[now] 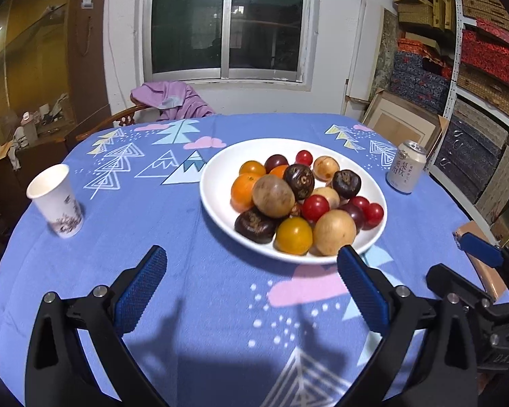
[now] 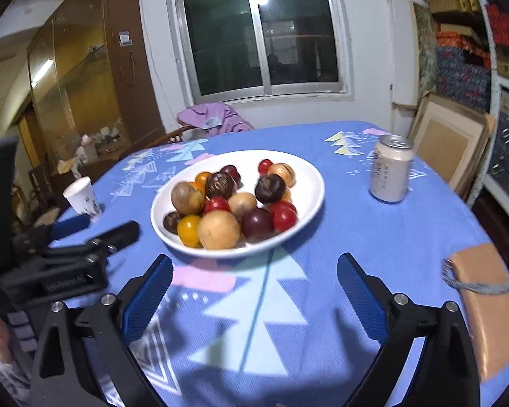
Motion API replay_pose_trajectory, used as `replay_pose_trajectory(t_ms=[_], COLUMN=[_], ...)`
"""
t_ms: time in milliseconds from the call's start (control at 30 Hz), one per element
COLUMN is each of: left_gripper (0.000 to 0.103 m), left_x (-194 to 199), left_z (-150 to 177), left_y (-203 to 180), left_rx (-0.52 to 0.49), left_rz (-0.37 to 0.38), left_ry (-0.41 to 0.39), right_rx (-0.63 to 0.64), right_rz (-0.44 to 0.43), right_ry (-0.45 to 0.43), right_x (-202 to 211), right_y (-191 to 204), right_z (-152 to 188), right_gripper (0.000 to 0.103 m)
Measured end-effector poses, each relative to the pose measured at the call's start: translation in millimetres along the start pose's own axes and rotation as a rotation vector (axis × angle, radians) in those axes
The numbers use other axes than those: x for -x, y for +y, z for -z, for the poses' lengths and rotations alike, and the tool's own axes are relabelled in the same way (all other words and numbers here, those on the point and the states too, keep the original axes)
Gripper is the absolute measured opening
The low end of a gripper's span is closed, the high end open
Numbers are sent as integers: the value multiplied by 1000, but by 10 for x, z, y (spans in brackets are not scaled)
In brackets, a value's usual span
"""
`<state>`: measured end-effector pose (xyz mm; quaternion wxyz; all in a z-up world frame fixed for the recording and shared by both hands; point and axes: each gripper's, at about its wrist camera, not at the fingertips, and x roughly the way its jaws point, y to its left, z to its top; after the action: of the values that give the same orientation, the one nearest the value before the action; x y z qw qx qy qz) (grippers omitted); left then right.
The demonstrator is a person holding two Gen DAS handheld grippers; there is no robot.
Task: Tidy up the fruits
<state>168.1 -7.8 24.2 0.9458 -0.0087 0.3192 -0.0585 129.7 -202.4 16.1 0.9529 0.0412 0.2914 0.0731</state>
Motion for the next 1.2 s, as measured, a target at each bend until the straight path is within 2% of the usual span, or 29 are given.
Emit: replay_pose_trajectory(t_ms=[167,267,400,633,833,967,1067,1200], left_gripper=[99,99,99,99,99,99,99,99], left_x=[240,316,376,469,481,475,495,503], left_z=[151,206,230,220,238,276,295,281], left_y=[75,98,53,51,-58,-124,-172,-161], left_rx=[26,30,0,23,-11,-37,-60,-60], left_rz=[-13,-4,-29,94,-21,-21,-48,-38], left_ry=[-14,-7,-14,-37,-40,-31,-47,-46], right_rx=[62,84,100,101,114,115,107,96], right_rz=[81,87,78,72,74,78,76,72], right_ry=[-69,-93,-104,-99,-96,-98,-99,-100], right_x=[206,284,318,315,316,320,327,329], right_y=[81,132,169,190,220,216,204,188], right_z=[171,245,285,289,297,294,293,286], right_gripper=[100,100,100,100,100,100,100,100])
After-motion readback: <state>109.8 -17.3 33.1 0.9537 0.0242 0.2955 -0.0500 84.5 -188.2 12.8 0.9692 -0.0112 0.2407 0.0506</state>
